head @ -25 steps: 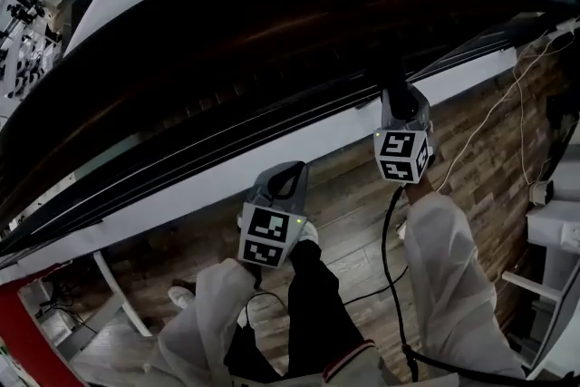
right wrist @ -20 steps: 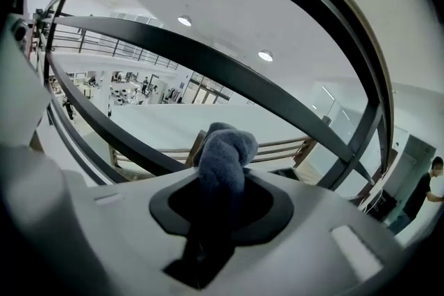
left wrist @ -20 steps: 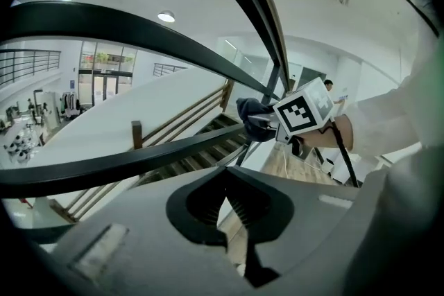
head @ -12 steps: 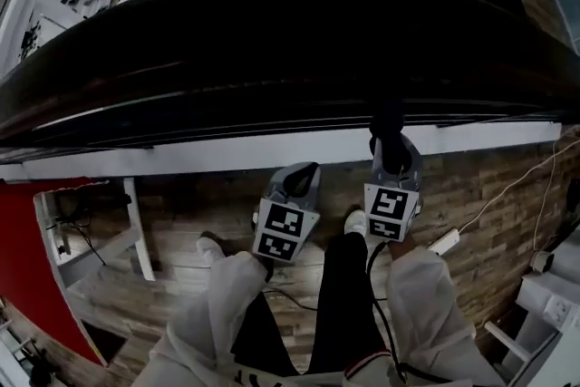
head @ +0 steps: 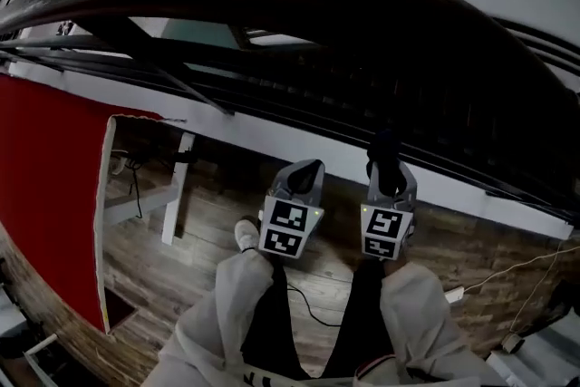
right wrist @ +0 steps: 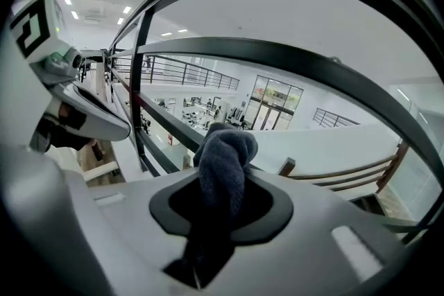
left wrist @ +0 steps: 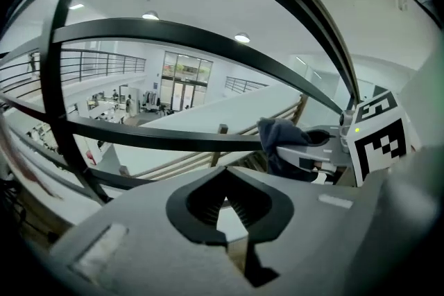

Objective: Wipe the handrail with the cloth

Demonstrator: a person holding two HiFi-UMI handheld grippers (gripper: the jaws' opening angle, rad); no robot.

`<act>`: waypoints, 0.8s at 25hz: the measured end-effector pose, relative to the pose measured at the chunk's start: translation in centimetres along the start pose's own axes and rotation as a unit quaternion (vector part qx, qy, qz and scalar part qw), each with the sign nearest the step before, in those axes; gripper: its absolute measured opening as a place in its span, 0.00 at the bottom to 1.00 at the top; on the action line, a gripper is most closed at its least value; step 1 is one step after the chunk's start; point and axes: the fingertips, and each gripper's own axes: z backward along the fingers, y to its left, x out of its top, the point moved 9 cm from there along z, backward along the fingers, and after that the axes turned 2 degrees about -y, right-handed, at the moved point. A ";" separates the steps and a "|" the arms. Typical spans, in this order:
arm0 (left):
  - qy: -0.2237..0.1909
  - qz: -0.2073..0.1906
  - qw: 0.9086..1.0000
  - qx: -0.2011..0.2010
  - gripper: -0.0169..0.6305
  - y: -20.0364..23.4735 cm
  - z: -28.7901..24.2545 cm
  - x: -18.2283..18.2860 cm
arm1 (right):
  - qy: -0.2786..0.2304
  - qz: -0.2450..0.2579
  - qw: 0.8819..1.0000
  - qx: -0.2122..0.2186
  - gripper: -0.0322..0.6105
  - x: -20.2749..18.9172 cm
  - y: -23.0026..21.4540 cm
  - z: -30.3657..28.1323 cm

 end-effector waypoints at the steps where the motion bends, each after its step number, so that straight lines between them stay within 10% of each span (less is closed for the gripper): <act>1: -0.005 0.006 1.000 0.014 0.03 2.1 1.1 -0.2 | -0.002 0.004 1.000 0.011 0.19 0.7 2.1 -0.8; 10: -0.033 0.056 0.993 0.099 0.03 18.9 7.9 -4.0 | -0.013 0.029 0.995 0.098 0.19 5.6 18.7 -7.3; 20: -0.028 0.052 0.993 0.099 0.03 28.1 6.0 -7.5 | 0.011 0.006 0.992 0.125 0.19 7.8 28.0 -17.4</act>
